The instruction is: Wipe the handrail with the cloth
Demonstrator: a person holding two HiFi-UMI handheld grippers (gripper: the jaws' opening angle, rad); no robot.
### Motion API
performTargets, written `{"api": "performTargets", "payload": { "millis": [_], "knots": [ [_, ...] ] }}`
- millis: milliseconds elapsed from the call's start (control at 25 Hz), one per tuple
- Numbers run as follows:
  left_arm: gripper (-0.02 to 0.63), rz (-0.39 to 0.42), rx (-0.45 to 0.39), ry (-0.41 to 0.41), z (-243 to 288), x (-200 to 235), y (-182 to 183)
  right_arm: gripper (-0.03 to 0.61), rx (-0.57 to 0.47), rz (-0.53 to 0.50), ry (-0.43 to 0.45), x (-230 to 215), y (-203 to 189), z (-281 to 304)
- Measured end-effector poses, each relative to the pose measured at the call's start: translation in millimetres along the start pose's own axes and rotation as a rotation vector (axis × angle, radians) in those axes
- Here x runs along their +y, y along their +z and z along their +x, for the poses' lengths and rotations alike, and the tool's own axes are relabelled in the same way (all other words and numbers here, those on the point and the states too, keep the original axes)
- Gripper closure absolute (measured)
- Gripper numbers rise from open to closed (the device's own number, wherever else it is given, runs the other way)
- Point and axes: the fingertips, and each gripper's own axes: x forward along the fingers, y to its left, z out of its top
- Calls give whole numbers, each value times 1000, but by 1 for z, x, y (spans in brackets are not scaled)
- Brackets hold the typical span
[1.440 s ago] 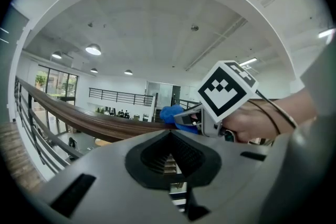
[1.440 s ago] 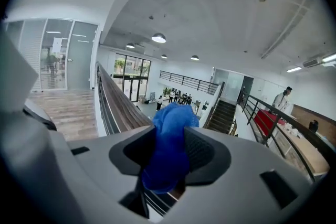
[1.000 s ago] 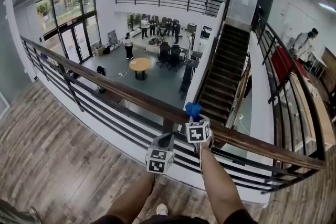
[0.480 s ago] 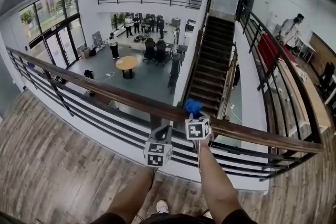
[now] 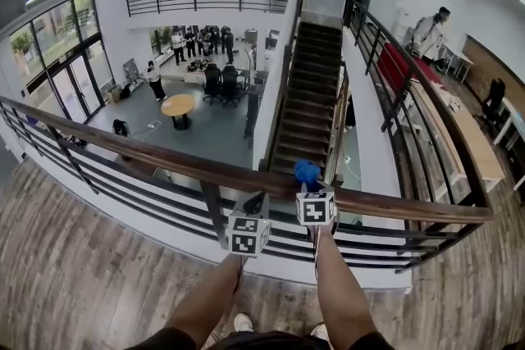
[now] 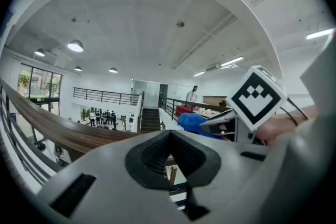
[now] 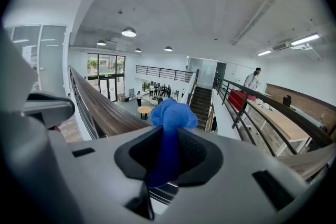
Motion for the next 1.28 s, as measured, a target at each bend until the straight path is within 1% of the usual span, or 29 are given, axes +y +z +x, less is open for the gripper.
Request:
{"api": "performTargets", "payload": {
  "millis": [280,600,720,880,1000,1160,1280],
  "knots": [
    [609,23,8,-45,33,-77,5,491,1,30,-24,-78,-27,-21],
    [610,35,40,-90,69,-170,5,491,-15,46,-58,-172,-59,-51],
    [609,42,31,-103,80,-208,7,491,-5,52,-73,-207,-73,-62],
    [609,35,33,-113,87,-260,-1,491,-5,63,-85,-253,-90,-78],
    [609,30,25,-120,93,-294,-1,491,-11,68,-93,-289,-101,-89],
    [609,55,29,-143,107,-340,-1,491,-2,91,-112,-336,-123,-106],
    [609,49,23,-165,119,-378,2,491,0,101,-136,-375,-140,-120]
  ]
}}
